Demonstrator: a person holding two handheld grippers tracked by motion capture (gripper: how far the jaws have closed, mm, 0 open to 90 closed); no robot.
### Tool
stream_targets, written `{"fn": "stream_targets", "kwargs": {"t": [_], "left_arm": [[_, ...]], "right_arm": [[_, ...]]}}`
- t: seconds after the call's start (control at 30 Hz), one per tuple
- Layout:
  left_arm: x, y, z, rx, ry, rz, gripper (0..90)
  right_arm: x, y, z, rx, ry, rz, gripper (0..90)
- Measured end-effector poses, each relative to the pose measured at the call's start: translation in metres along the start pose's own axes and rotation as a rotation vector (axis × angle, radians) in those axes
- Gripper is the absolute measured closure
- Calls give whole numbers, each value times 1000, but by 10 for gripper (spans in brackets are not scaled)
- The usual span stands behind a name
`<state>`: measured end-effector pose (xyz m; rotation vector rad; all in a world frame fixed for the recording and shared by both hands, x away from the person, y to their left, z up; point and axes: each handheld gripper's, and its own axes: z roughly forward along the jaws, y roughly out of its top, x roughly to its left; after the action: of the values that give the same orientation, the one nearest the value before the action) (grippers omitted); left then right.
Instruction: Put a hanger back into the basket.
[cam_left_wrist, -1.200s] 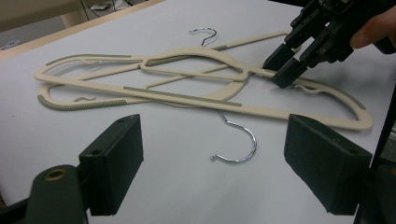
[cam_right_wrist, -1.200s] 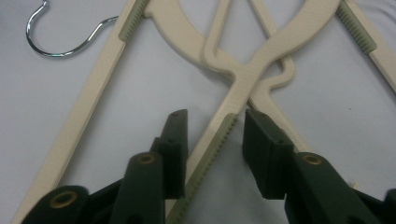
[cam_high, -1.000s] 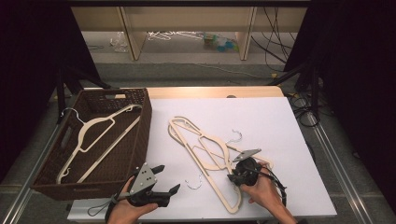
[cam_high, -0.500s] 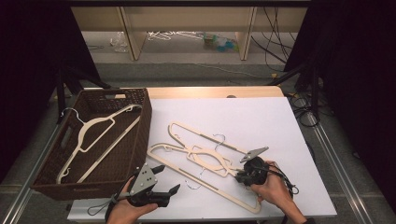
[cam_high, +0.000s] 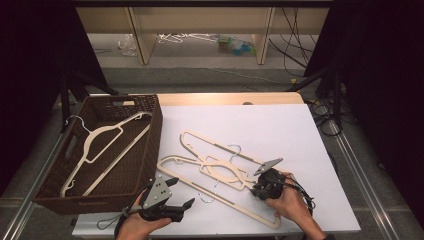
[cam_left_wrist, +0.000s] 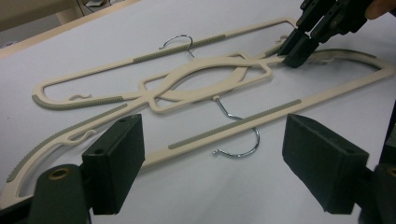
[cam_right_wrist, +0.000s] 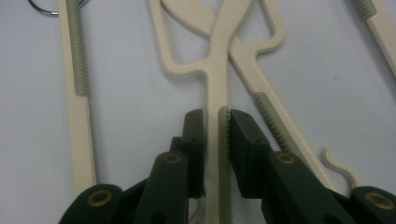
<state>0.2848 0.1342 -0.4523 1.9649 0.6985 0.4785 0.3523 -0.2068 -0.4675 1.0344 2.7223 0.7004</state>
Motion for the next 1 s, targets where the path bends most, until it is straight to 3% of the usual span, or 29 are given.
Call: {"fn": "stream_targets", "kwargs": {"t": [0.17, 0.2, 0.27, 0.3, 0.47, 0.6, 0.63, 0.67, 0.77, 0.83, 1.0], "left_arm": [[3, 7, 10, -2, 5, -3, 211], [5, 9, 13, -6, 6, 13, 211], [8, 13, 21, 0, 6, 1, 211], [10, 14, 25, 1, -1, -18, 211], [17, 28, 56, 39, -11, -35, 225], [21, 35, 73, 83, -11, -1, 240], [21, 38, 85, 105, -21, -3, 245], [21, 38, 85, 105, -21, -3, 246], [18, 41, 103, 149, -19, 47, 250], [16, 41, 119, 183, -31, 64, 257], [17, 43, 131, 212, -10, 95, 272]], "right_arm": [[-1, 2, -1, 6, 5, -15, 797], [-1, 1, -1, 6, 6, -13, 797], [-1, 2, -3, 8, -5, -32, 797], [-1, 2, -5, 12, -5, -44, 798], [2, 3, -25, -7, -34, -134, 798], [3, 0, -32, -15, -26, -121, 799], [2, -2, -35, -15, -31, -137, 799], [2, -3, -36, -19, -35, -146, 799], [4, -2, -40, -21, -43, -142, 799], [4, 1, -43, -18, -68, -166, 799], [3, 3, -38, -7, -102, -186, 798]]}}
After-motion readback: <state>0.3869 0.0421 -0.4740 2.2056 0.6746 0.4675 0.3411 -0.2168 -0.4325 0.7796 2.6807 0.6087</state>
